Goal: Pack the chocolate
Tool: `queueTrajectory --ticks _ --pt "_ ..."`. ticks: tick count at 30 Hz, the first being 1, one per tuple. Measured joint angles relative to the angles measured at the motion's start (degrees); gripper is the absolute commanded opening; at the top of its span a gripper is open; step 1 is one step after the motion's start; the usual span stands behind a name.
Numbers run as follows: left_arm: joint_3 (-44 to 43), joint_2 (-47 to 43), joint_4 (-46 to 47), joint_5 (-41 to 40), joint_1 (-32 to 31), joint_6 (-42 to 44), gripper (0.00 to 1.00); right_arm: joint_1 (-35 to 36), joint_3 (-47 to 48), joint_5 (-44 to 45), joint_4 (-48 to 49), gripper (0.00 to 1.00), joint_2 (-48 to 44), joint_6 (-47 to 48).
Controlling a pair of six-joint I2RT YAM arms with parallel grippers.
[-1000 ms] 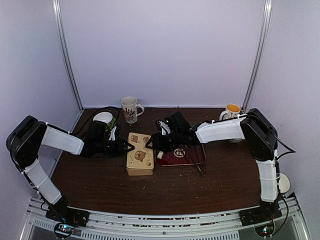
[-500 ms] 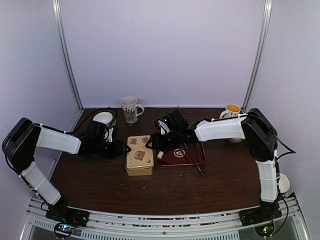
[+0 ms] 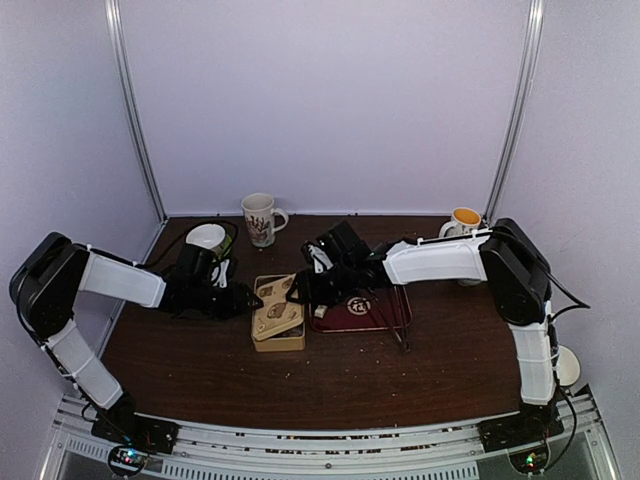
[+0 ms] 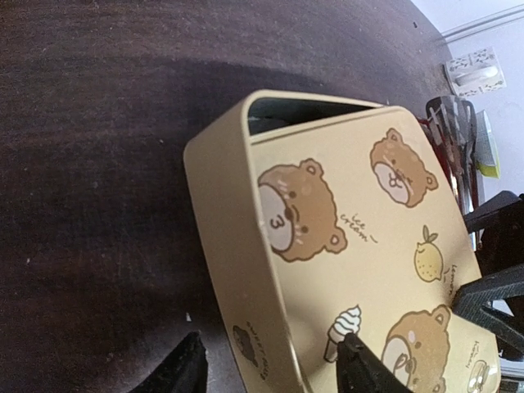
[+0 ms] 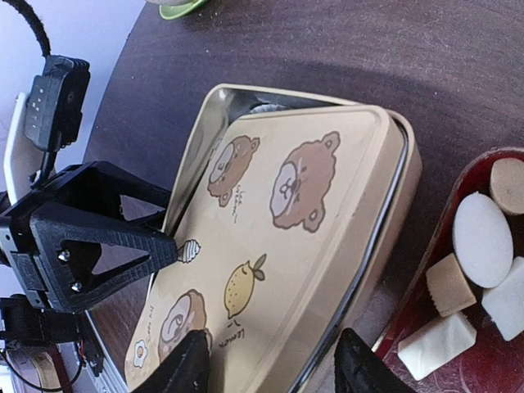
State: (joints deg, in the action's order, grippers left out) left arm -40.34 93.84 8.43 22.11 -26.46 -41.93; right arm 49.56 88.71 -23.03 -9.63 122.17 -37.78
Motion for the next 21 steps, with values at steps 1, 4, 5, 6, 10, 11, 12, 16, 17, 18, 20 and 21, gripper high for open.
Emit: queueTrajectory --ticks 1,4,5,6,10,11,12,16,17,18,20,21 --pt "0.0 0.0 -0.1 0.0 0.0 0.0 0.57 0.1 0.0 0.1 -0.2 0.53 0.0 0.0" --pt "0.0 -0.6 -0.8 0.3 0.0 0.2 0.58 0.1 -0.3 0.6 0.0 0.54 0.0 0.0" --pt "0.0 -0.9 -1.1 0.4 0.0 0.3 0.58 0.1 -0.6 0.7 0.3 0.54 0.0 0.0" --pt "0.0 -1.3 -1.6 0.5 0.0 0.4 0.58 0.1 -0.9 0.8 0.5 0.54 0.0 0.0" --pt "-0.5 -2.8 -2.7 0.9 0.0 0.8 0.59 0.1 -2.3 1.1 1.2 0.56 -0.1 0.1" --pt "-0.7 -2.9 -2.7 1.1 0.0 0.9 0.59 0.1 -2.8 1.2 1.6 0.57 -0.4 0.1" --pt "-0.7 -3.0 -2.7 1.2 0.0 0.9 0.59 0.1 -3.6 1.3 2.1 0.57 -0.8 0.2" --pt "-0.8 -3.1 -2.7 1.8 0.0 1.0 0.59 0.1 -6.9 1.6 2.2 0.56 -2.7 0.3" --pt "-0.8 -3.1 -2.7 2.1 0.0 1.0 0.59 0.1 -7.2 1.7 2.1 0.56 -2.7 0.4" --pt "-0.8 -3.1 -2.7 2.3 0.0 1.0 0.59 0.1 -7.5 1.7 2.2 0.56 -2.7 0.4" --pt "-0.8 -3.1 -2.6 2.8 0.0 1.0 0.59 0.1 -8.0 1.7 2.6 0.54 -3.0 0.4" --pt "-0.8 -3.1 -2.5 2.9 0.0 1.0 0.59 0.1 -8.3 1.6 2.8 0.53 -3.1 0.3"
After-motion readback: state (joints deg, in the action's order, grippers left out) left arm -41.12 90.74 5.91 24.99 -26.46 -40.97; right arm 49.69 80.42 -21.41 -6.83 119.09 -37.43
